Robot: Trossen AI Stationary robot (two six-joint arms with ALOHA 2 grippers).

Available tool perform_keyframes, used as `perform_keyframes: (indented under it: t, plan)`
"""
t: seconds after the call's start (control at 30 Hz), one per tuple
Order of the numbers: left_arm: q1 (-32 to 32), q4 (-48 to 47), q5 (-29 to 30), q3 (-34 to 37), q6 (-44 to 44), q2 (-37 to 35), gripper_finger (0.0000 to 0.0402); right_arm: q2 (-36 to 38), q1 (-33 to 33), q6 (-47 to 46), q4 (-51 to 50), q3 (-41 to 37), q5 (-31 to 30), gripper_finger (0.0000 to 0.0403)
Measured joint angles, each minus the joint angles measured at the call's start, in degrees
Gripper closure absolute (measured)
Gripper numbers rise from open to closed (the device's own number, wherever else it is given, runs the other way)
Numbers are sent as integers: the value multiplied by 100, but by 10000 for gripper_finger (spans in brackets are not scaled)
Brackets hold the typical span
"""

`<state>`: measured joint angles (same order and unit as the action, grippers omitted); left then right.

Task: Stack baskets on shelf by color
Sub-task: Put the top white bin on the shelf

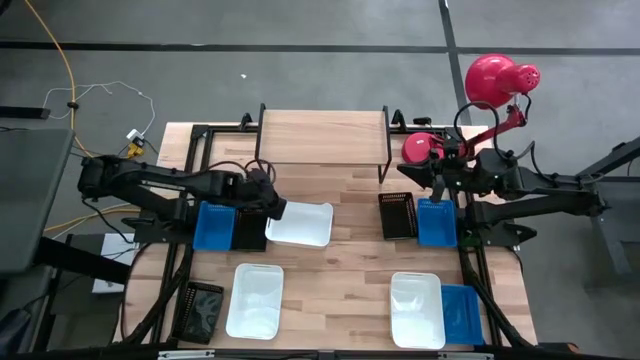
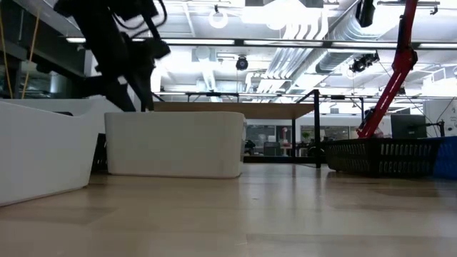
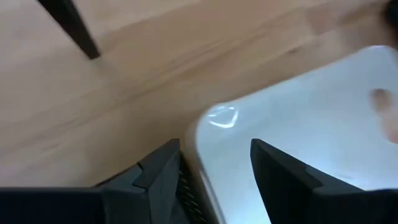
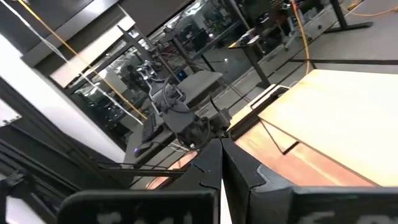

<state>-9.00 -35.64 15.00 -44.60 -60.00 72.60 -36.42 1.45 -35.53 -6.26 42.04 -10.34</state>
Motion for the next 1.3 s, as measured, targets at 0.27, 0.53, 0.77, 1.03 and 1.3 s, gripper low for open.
perform_keyframes:
  t: [0.27,0.53,0.77,1.03,1.3]
  plan:
    - [-276,449,-153,0,217,436,217,0,0,0,-133,0,-36,403]
    - [-430,544,-579,1,423,797,218,0,1,0,-131,0,-53,403]
    - [-441,541,-474,2,520,833,262,0,0,0,-131,0,-174,403]
    - [-450,598,-431,-1,894,804,389,0,1,0,-131,0,-302,403]
    - [-567,559,-426,-577,1261,195,398,2,0,0,-133,0,-302,403]
